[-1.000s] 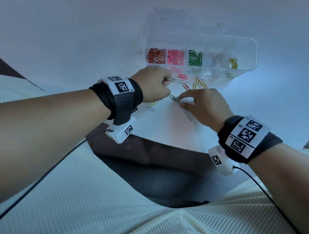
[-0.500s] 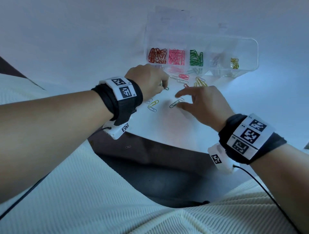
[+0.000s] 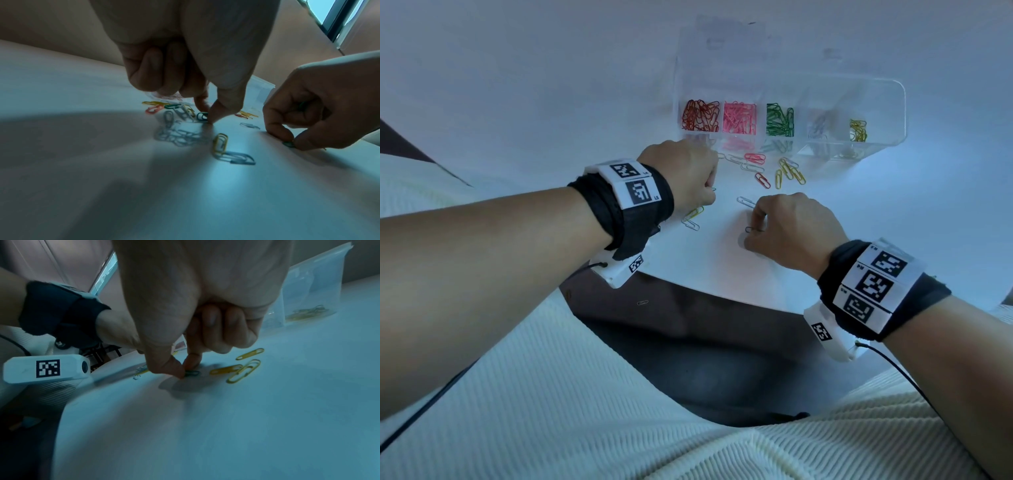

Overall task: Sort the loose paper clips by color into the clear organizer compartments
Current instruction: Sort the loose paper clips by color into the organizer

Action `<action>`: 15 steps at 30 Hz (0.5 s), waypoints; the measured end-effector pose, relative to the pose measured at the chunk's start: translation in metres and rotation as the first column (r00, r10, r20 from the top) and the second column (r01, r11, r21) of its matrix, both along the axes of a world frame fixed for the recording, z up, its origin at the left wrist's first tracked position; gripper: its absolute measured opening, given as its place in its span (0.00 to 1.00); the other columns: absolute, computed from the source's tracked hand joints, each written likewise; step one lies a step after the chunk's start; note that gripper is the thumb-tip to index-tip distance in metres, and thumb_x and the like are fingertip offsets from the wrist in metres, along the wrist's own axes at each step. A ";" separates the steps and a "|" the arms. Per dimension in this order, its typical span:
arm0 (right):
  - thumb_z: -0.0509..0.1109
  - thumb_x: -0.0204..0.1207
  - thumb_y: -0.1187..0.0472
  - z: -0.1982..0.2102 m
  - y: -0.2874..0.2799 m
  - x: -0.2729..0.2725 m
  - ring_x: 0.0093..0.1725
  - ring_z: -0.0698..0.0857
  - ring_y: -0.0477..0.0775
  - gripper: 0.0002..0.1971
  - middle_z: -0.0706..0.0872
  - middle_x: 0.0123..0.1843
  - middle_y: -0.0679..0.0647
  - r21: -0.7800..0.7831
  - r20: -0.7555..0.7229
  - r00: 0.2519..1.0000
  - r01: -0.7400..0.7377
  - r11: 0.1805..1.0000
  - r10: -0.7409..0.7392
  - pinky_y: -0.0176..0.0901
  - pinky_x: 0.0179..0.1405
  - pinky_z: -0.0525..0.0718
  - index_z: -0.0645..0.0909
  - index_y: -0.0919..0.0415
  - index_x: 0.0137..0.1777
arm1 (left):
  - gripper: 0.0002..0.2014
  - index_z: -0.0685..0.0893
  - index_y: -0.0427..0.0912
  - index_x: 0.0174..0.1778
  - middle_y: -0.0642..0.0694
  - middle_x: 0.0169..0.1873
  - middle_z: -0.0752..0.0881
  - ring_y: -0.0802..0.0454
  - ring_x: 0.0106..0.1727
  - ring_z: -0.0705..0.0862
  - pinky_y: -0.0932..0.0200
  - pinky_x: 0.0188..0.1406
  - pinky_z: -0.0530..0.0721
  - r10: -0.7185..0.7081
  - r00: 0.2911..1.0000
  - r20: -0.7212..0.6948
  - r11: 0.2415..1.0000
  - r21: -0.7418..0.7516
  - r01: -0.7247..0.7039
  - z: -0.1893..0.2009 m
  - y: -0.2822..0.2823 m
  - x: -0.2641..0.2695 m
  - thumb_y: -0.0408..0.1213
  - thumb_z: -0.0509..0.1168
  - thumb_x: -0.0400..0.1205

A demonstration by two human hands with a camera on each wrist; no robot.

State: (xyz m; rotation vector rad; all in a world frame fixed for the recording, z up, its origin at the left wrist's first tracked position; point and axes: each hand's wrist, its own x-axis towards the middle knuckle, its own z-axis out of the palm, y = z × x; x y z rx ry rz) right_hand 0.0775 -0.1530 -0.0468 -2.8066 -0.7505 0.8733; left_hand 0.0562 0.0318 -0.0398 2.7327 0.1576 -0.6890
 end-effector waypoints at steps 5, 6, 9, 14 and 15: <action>0.68 0.71 0.46 0.002 -0.002 0.001 0.35 0.82 0.59 0.12 0.82 0.34 0.53 0.000 0.015 1.000 -0.008 1.000 0.008 0.43 0.33 0.76 0.79 0.55 0.36 | 0.12 0.66 0.44 0.32 0.48 0.30 0.73 0.47 0.34 0.72 0.55 0.32 0.66 -0.017 0.995 -0.102 0.983 -0.182 -0.002 0.014 -0.011 0.002 0.43 0.55 0.81; 0.68 0.71 0.47 0.005 -0.002 0.005 0.34 0.80 0.58 0.13 0.81 0.32 0.52 0.040 -0.012 0.999 0.031 0.999 -0.030 0.44 0.32 0.75 0.77 0.55 0.34 | 0.13 0.66 0.43 0.30 0.48 0.29 0.72 0.48 0.32 0.71 0.56 0.32 0.66 -0.008 0.991 -0.132 0.962 -0.272 -0.028 0.019 -0.015 0.003 0.41 0.56 0.81; 0.65 0.68 0.56 0.021 -0.004 0.027 0.25 0.67 0.55 0.13 0.71 0.24 0.51 0.294 -0.303 0.901 0.400 0.868 -0.312 0.42 0.24 0.64 0.67 0.60 0.28 | 0.13 0.67 0.43 0.26 0.49 0.18 0.74 0.53 0.18 0.69 0.63 0.24 0.67 0.075 0.961 -0.264 0.814 -0.540 -0.212 0.033 -0.024 0.004 0.31 0.58 0.76; 0.52 0.65 0.67 0.048 -0.002 0.057 0.23 0.55 0.51 0.08 0.67 0.23 0.53 0.287 -0.824 0.418 0.890 0.353 -0.383 0.37 0.22 0.49 0.59 0.54 0.30 | 0.15 0.66 0.43 0.27 0.48 0.14 0.71 0.50 0.18 0.64 0.66 0.18 0.63 0.209 0.934 -0.289 0.588 -0.727 -0.356 0.042 -0.025 0.012 0.24 0.53 0.79; 0.49 0.67 0.70 0.051 -0.002 0.061 0.23 0.55 0.51 0.10 0.67 0.23 0.53 0.292 -0.839 0.396 0.906 0.306 -0.374 0.37 0.21 0.50 0.58 0.55 0.30 | 0.15 0.66 0.43 0.29 0.45 0.16 0.70 0.51 0.16 0.63 0.67 0.17 0.61 0.256 0.922 -0.291 0.545 -0.744 -0.386 0.044 -0.024 0.015 0.25 0.52 0.81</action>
